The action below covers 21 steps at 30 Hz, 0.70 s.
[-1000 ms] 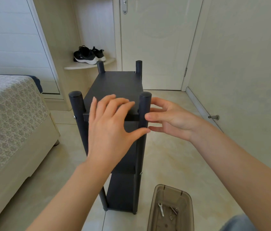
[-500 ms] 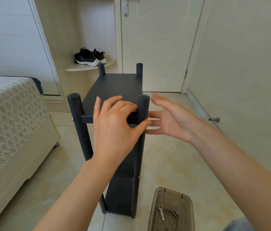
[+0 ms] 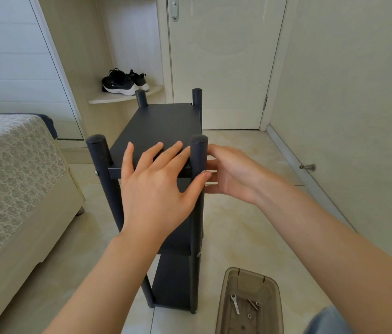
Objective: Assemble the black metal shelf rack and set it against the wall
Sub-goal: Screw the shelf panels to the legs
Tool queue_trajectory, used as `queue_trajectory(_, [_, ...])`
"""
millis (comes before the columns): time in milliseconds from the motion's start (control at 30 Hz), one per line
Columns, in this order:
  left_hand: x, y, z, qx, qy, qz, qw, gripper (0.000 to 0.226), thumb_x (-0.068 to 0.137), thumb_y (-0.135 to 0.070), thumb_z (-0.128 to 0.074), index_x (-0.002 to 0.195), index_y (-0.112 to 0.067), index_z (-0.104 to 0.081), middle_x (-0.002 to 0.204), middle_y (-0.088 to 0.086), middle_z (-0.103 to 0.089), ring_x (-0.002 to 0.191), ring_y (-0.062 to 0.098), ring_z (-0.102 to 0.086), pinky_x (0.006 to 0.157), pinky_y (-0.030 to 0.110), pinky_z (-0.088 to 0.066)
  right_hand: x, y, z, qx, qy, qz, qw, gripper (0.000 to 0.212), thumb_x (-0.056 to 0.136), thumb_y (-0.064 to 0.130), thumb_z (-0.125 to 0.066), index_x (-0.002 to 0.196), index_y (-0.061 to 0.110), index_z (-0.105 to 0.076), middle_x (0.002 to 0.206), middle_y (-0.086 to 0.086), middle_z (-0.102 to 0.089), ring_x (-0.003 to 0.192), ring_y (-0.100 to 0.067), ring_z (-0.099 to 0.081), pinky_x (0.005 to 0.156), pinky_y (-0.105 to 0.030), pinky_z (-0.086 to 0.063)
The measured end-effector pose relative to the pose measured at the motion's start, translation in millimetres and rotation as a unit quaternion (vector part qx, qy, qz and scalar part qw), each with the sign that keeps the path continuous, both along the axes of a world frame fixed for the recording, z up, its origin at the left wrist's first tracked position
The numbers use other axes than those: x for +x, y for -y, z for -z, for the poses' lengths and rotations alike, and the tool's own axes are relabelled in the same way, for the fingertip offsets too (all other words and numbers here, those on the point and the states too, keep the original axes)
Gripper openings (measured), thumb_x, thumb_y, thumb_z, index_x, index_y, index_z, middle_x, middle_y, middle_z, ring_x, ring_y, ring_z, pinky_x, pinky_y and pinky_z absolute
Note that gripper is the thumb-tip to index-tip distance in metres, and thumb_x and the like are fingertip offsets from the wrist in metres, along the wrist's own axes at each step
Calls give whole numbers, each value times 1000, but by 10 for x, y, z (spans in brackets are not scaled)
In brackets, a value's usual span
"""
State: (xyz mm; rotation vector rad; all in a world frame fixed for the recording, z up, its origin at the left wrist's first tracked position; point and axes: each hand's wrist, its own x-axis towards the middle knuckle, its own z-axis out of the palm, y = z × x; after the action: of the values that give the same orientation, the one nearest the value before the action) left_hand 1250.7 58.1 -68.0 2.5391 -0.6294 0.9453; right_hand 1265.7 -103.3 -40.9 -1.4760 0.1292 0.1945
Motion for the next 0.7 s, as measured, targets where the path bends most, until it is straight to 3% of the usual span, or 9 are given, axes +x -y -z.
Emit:
queue_trajectory(167, [18, 6, 40, -19, 12, -3, 1000, 58, 94, -64, -42, 129, -26, -69, 135, -5, -65, 135, 24, -53, 111, 44, -28, -39, 82, 55, 30, 14, -19, 999, 28, 99, 28, -55, 117, 13, -69, 107, -19, -68, 92, -26, -65, 92, -45, -55])
queue_trajectory(333, [42, 27, 72, -27, 41, -6, 999, 57, 95, -62, -44, 128, -23, -70, 133, -3, -66, 133, 25, -54, 108, 44, -32, -153, 362, 166, 22, 14, -8, 1000, 29, 98, 23, -57, 123, 8, -61, 106, -14, -74, 98, -28, -72, 86, -44, -59])
queue_trajectory(567, [86, 65, 157, -42, 90, -8, 995, 52, 97, -58, -49, 122, -19, -73, 128, -1, -69, 129, 25, -58, 107, 44, -33, -283, 739, 945, -130, -111, -23, 985, 22, 100, 24, -54, 115, 10, -63, 101, -8, -76, 95, -25, -73, 88, -43, -58])
queue_trajectory(700, [103, 68, 188, -57, 126, -7, 990, 50, 99, -56, -51, 118, -17, -74, 123, 0, -72, 125, 25, -60, 105, 43, -34, -314, 847, 1521, -170, -188, -10, 967, 20, 101, 22, -53, 112, 8, -62, 97, -9, -76, 91, -25, -74, 80, -38, -59])
